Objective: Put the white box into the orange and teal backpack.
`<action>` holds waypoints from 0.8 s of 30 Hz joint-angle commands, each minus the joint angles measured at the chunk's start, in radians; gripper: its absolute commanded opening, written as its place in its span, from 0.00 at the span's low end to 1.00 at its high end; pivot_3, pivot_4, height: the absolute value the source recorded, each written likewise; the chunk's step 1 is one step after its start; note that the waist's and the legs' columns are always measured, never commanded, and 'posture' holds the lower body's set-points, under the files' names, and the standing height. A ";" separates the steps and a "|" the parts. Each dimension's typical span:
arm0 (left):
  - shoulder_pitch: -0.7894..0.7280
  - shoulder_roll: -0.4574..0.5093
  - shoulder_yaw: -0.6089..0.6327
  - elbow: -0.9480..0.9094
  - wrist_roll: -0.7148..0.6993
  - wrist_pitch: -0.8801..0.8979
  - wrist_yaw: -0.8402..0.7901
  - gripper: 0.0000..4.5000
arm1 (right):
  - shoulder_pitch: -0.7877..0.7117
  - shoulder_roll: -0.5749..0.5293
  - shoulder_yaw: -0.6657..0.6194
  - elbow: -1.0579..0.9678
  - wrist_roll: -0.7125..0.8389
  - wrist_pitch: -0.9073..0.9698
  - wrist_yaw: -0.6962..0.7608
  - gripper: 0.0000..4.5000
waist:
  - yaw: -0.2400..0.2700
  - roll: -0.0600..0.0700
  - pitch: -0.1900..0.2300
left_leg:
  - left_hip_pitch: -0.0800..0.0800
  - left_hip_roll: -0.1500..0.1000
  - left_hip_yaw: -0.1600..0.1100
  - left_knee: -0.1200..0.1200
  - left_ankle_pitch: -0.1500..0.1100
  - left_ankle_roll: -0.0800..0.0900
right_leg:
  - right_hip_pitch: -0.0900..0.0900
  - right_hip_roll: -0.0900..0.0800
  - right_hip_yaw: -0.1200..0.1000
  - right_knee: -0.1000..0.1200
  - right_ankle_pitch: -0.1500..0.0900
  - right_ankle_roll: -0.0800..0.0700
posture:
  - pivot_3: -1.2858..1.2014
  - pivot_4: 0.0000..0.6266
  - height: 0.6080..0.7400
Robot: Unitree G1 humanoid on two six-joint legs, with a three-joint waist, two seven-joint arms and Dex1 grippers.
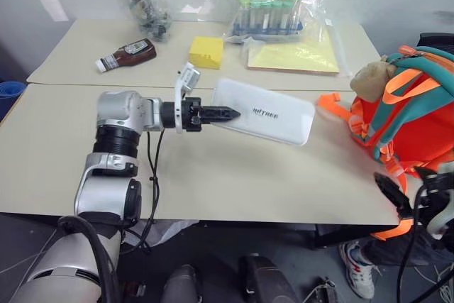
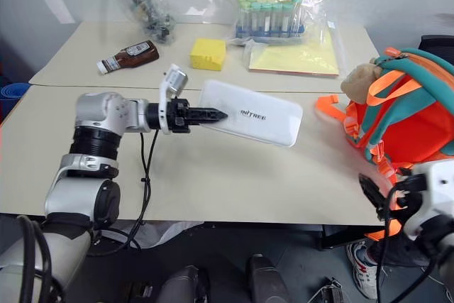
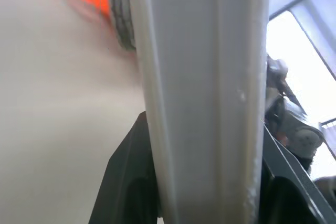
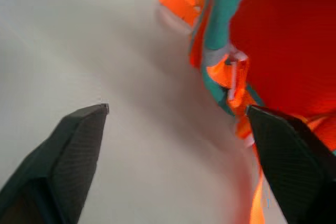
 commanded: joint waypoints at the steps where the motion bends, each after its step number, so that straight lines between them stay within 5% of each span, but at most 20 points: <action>1: 0.011 0.014 0.034 -0.080 -0.078 -0.027 -0.016 0.32 | -0.116 0.010 0.056 0.080 0.000 0.014 -0.090 1.00 | 0.004 0.000 0.000 | 0.000 0.000 0.000 0.000 0.000 0.000 | 0.000 0.000 0.000 0.000 0.000 0.000 | 0.52 0.24 1.00; 7: 0.032 0.017 0.036 -0.127 -0.118 -0.092 0.007 0.32 | -0.464 0.090 0.117 0.391 0.040 -0.024 -0.203 1.00 | 0.003 0.001 0.001 | -0.002 -0.001 -0.002 0.000 0.000 0.001 | -0.001 0.000 0.000 0.000 0.000 -0.001 | 0.52 0.24 1.00; 11: 0.039 0.025 0.033 -0.127 -0.115 -0.126 0.041 0.32 | -0.545 0.046 0.221 0.517 -0.030 -0.119 -0.179 1.00 | 0.008 0.001 0.001 | -0.004 0.000 -0.003 -0.001 0.001 0.001 | -0.002 0.001 -0.001 -0.001 -0.001 -0.002 | 0.52 0.24 1.00; 18: 0.009 0.026 0.157 -0.095 -0.192 -0.177 0.112 0.32 | -0.466 -0.042 0.369 0.550 -0.107 -0.360 -0.022 0.53 | 0.006 0.001 0.001 | -0.005 0.000 -0.003 -0.002 0.000 0.001 | -0.003 0.000 -0.001 -0.005 -0.002 0.000 | 0.52 0.24 1.00; 24: -0.017 0.082 0.189 -0.052 -0.213 -0.229 0.091 0.32 | -0.398 -0.117 0.391 0.369 0.132 -0.320 0.253 0.12 | 0.002 0.002 0.001 | -0.003 0.001 -0.002 -0.002 0.001 -0.001 | -0.002 0.002 -0.001 -0.002 -0.002 0.000 | 0.52 0.24 1.00</action>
